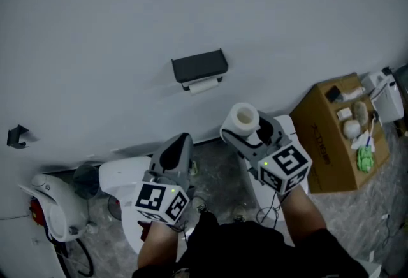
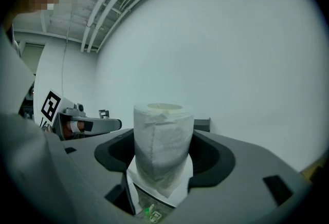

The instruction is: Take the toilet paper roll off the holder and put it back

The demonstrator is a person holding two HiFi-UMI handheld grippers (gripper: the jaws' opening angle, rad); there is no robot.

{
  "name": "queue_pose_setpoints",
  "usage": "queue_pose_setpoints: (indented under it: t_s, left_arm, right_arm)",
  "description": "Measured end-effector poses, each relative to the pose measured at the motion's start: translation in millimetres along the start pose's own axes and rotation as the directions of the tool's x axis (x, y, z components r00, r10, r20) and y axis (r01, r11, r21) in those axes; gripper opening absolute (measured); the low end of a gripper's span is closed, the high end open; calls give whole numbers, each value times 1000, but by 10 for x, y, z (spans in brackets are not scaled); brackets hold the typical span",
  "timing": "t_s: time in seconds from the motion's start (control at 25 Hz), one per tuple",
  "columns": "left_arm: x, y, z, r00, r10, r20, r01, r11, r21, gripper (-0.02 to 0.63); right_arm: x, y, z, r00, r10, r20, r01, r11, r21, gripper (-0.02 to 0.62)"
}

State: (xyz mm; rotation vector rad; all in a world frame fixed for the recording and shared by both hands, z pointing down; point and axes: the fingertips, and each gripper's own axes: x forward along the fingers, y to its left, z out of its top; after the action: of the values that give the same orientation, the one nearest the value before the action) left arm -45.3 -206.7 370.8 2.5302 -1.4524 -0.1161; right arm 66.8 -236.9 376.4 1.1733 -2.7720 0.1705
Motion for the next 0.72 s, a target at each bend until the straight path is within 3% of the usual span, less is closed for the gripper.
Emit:
queue_pose_setpoints:
  t_s: [0.44, 0.72]
  left_arm:
    - [24, 983, 250, 997, -72, 13, 72, 997, 8, 5]
    - [63, 1279, 309, 997, -76, 29, 76, 997, -16, 5]
  right_arm:
    - [917, 365, 146, 998, -55, -11, 55, 998, -14, 308]
    - [1211, 450, 200, 999, -51, -18, 51, 998, -29, 308]
